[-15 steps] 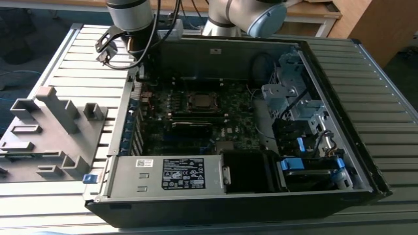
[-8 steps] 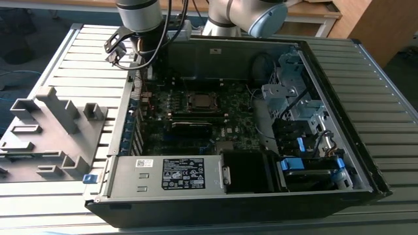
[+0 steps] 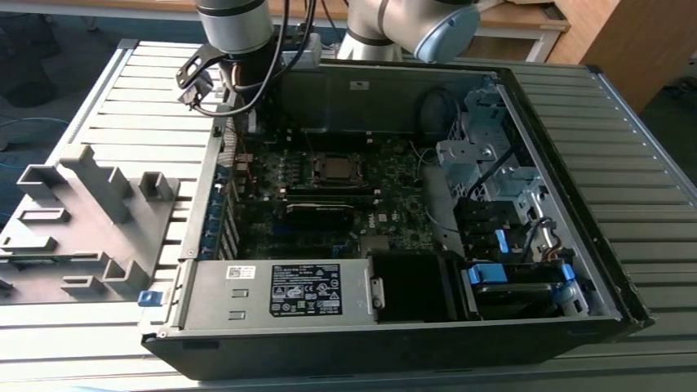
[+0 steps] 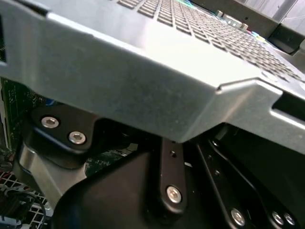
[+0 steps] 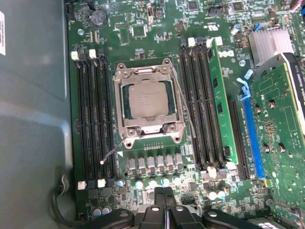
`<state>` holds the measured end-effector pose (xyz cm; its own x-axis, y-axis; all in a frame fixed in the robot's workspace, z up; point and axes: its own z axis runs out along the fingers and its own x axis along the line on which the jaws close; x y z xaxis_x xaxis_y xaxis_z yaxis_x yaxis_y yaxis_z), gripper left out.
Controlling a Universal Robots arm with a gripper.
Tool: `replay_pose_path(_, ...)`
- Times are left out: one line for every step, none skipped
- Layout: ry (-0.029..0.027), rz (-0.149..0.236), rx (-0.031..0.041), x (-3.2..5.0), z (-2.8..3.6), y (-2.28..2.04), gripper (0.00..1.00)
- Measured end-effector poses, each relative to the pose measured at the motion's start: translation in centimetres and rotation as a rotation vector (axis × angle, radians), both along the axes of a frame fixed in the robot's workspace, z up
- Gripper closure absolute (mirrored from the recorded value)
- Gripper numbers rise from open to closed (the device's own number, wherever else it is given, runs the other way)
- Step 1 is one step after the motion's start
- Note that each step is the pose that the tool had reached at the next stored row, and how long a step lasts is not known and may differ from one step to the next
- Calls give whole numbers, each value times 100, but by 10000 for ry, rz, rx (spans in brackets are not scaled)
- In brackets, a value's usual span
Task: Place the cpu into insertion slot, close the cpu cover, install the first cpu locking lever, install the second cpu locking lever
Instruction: 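Close the cpu cover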
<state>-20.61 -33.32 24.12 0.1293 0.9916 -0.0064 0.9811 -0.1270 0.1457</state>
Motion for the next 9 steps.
replay_pose_path(3, 0, 0, 7, 0, 0, 89)
replay_pose_path(4, -2, 0, 13, -1, 0, 89)
replay_pose_path(5, -2, 0, 14, 0, 0, 89)
replay_pose_path(5, -2, 0, 14, 0, 0, 89)
replay_pose_path(5, -3, 0, 14, 0, 0, 89)
replay_pose_path(5, -2, 0, 14, 0, 0, 89)
replay_pose_path(8, -2, -2, 14, 8, 0, 89)
replay_pose_path(7, -2, 0, 14, 30, 0, 89)
replay_pose_path(5, -2, 7, 14, 68, 0, 89)
